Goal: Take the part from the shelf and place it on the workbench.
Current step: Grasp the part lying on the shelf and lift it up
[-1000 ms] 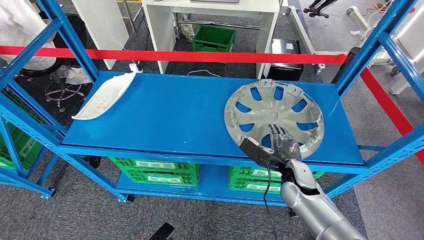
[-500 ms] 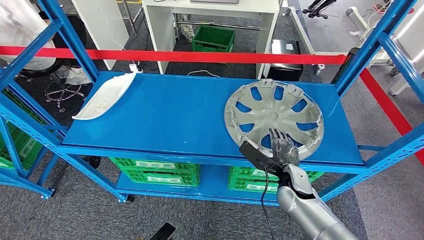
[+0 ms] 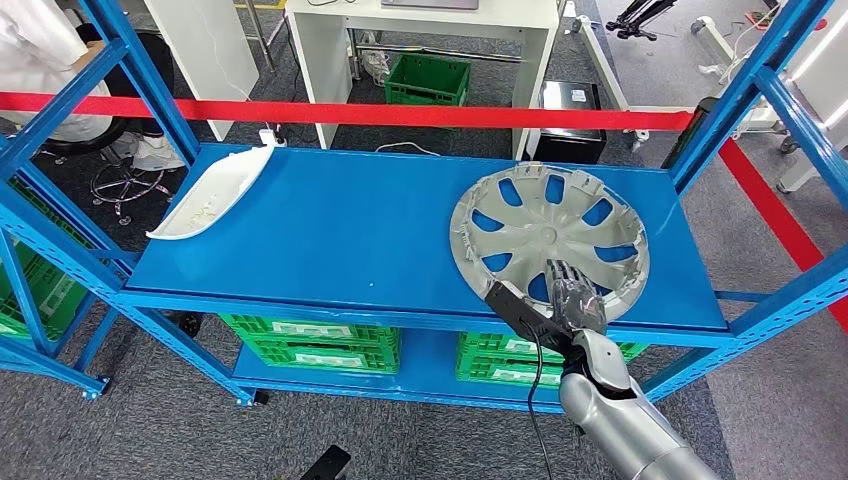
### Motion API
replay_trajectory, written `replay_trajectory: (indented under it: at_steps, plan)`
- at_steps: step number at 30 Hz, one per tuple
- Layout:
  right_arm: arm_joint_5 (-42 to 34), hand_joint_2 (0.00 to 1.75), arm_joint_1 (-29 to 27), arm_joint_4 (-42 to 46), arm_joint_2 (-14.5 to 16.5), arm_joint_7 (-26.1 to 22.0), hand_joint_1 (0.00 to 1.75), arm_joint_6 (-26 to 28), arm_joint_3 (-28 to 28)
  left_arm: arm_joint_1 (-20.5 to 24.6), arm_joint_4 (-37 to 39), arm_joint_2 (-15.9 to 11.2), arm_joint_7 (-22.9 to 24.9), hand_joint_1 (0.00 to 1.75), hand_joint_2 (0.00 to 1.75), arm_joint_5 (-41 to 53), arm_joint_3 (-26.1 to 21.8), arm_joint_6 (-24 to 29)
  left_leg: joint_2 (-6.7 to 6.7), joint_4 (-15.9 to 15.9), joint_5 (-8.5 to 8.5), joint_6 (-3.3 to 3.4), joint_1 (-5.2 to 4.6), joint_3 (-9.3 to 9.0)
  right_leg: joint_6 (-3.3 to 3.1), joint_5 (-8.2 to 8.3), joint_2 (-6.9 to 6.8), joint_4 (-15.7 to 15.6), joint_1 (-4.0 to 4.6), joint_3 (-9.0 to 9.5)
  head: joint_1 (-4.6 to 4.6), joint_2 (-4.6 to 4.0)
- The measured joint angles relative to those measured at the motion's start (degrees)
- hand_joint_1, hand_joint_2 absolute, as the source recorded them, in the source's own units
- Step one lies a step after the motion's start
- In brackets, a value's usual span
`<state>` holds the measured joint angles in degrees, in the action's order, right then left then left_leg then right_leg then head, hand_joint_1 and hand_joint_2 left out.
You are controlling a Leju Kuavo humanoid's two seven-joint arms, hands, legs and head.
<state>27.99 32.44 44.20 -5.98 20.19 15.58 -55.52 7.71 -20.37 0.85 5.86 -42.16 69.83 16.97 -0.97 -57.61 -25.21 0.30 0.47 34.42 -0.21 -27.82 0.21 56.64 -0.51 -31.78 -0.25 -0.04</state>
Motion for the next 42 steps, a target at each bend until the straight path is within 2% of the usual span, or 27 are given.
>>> replay_trajectory:
  at_steps: [11,12,15,16,23,34,42]
  plan:
    - [0.0,1.75,1.4,-1.4,0.5,-0.8,0.0,-0.2,0.0,0.0,0.0,0.0,-0.9,0.0,0.0,-1.4,-0.1,-0.2,0.01,0.0,0.02,-0.02,0.0,-0.09,-0.05,0.04,0.0,0.0,0.01,0.06,-0.01,0.0]
    - [-0.2,1.75,1.5,-1.4,0.5,-0.8,0.23,-0.1,0.1,0.0,0.0,0.0,-0.9,0.0,0.0,-1.4,-0.1,-0.2,0.01,0.0,0.02,-0.02,0.0,-0.09,-0.06,0.03,0.0,0.0,0.01,0.06,-0.01,0.0]
    - [-0.6,1.75,1.5,-1.5,0.5,-0.8,1.53,0.0,0.1,0.0,0.0,0.0,-0.8,0.0,0.0,-1.4,-0.1,-0.1,0.01,0.0,0.02,-0.02,0.01,-0.1,-0.06,0.03,0.0,0.0,0.02,0.07,0.0,0.0]
    - [-0.7,1.75,1.5,-1.5,0.5,-0.8,1.75,0.0,0.2,0.0,0.0,0.0,-0.8,0.0,0.0,-1.4,-0.1,-0.1,0.01,0.0,0.02,-0.02,0.01,-0.11,-0.06,0.03,0.0,0.0,0.02,0.07,0.0,0.0]
    - [-1.1,1.75,0.0,-1.2,0.1,0.5,1.75,1.3,1.0,-0.3,-0.1,0.0,-0.4,0.0,0.0,-0.3,0.0,1.0,0.01,0.0,0.02,-0.02,0.01,-0.18,-0.06,0.03,-0.02,0.0,0.02,0.09,-0.01,0.0]
    - [0.4,1.75,-2.6,3.1,-2.8,3.2,1.75,1.7,3.0,-0.7,-0.6,0.8,0.8,0.0,0.0,0.7,0.1,3.3,0.02,0.0,0.01,-0.02,0.01,-0.29,-0.06,0.03,0.01,0.0,0.02,0.22,0.0,0.0]
    - [0.6,1.75,-2.3,3.9,-2.9,1.1,1.75,0.1,3.5,-0.7,-0.7,0.5,-0.5,0.0,0.0,-0.7,0.0,1.1,0.04,0.0,0.01,-0.03,0.06,-0.29,-0.07,0.04,0.05,0.0,0.08,0.29,0.0,0.0]
